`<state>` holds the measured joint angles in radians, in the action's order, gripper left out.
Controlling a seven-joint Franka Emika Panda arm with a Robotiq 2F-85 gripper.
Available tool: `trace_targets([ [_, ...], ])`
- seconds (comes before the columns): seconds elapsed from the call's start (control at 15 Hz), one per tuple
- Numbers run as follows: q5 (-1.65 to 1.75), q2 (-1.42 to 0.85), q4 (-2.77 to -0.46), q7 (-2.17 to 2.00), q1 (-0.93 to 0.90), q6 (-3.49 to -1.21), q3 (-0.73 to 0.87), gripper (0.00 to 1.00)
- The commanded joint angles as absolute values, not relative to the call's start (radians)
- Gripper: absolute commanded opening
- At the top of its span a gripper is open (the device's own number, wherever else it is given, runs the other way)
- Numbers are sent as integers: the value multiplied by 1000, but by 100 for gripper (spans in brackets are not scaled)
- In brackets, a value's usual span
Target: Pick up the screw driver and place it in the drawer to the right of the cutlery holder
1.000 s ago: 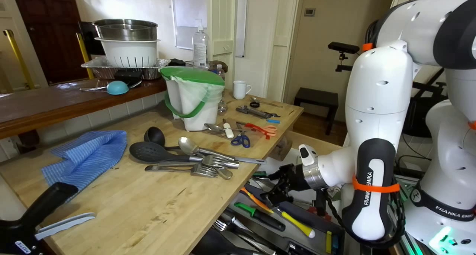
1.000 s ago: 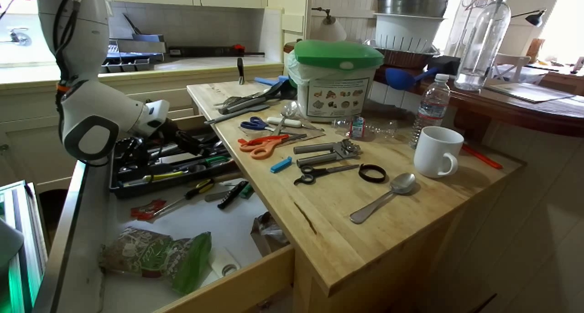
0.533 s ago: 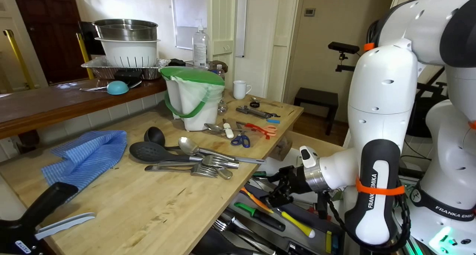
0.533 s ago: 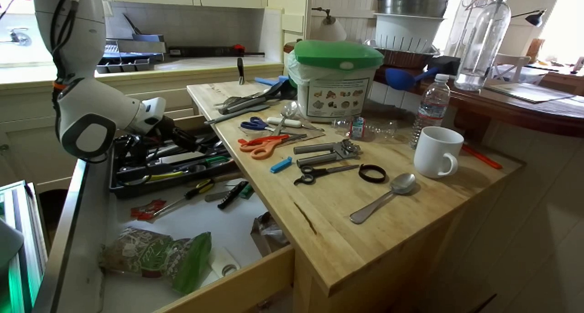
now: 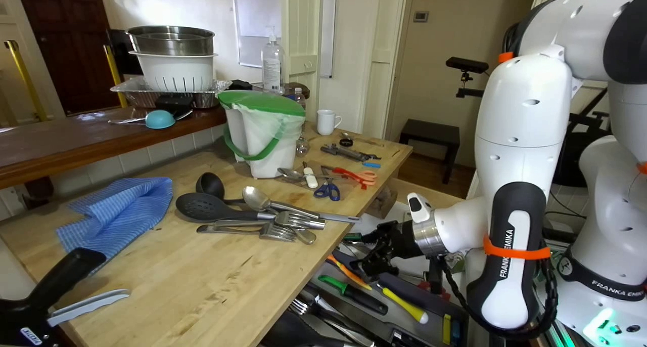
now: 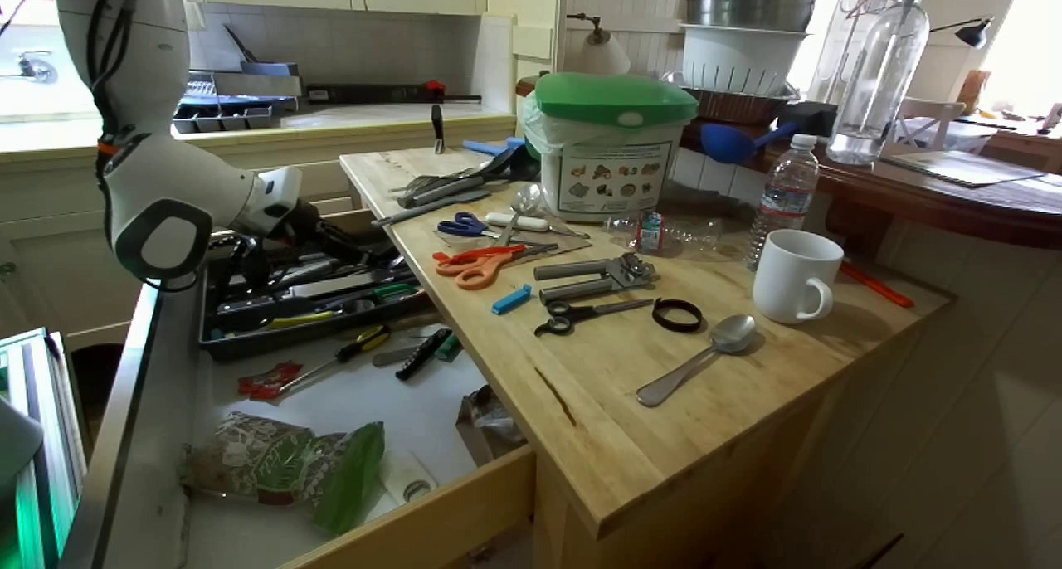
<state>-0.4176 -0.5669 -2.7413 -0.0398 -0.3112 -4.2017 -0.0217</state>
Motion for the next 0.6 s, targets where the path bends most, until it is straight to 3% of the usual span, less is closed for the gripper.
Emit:
trace_targets([
  [0.0,-403,-478,-2764,-51,-270,-4199,-55,100],
  [0.33,-257,-388,-2766,-134,-197,-3976,-119,100],
  [0.53,-287,-322,-2762,-128,-213,-3955,-130,100],
])
